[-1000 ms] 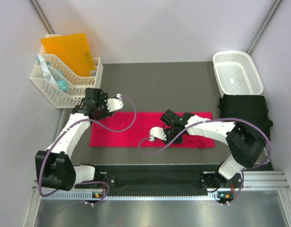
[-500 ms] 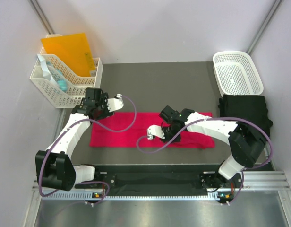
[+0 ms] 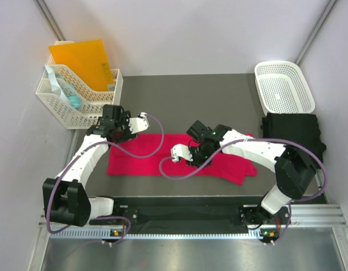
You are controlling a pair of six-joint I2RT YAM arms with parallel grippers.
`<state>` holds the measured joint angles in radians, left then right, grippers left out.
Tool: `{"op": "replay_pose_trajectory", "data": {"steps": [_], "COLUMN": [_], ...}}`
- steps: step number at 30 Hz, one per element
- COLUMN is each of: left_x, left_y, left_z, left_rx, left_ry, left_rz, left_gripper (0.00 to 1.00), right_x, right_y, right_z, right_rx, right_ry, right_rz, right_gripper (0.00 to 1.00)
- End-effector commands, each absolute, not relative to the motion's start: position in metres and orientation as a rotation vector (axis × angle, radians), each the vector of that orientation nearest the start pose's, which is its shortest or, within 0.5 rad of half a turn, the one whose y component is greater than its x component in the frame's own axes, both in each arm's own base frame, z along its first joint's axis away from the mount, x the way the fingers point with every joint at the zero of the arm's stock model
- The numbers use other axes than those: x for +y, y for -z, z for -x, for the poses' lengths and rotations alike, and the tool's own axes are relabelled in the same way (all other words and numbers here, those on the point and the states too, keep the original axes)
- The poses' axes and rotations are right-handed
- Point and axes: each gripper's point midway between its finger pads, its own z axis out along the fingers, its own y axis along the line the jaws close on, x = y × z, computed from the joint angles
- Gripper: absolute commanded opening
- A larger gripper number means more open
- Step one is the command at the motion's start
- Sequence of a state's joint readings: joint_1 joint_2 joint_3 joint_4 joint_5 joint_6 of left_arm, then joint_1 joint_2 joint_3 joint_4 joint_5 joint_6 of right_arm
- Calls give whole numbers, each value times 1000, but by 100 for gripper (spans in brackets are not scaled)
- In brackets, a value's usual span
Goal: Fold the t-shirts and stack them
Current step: Fold the tshirt
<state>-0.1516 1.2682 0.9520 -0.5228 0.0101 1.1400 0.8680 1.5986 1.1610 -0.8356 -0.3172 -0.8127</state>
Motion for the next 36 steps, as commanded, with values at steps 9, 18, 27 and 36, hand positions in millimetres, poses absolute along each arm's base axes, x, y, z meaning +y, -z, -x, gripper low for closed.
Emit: {"op": "replay_pose_trajectory", "data": {"steps": [9,18,27,36], "left_x": [-25,-26,-26,-27], "left_y": [-160,-160,-161,-160], "left_z": [-360,-361,-364,-367], "left_rx": [1886,1893,1894,1896], "left_ry": [-440,-437,-437,-438], "left_rz": [-1474,-1473,-1473,-1478], "left_gripper": [71,72,72,72], "right_x": [245,240,240,239], "right_y": [-64,-48,-37,-30], "right_z": [-196,-193,-190,-190], "right_rx": [1876,1896,1924,1940], "right_ry": [-335,-334,-351,-353], "right_rz": [2108,2127,2121,2120], "right_gripper": [31,31,31,30]}}
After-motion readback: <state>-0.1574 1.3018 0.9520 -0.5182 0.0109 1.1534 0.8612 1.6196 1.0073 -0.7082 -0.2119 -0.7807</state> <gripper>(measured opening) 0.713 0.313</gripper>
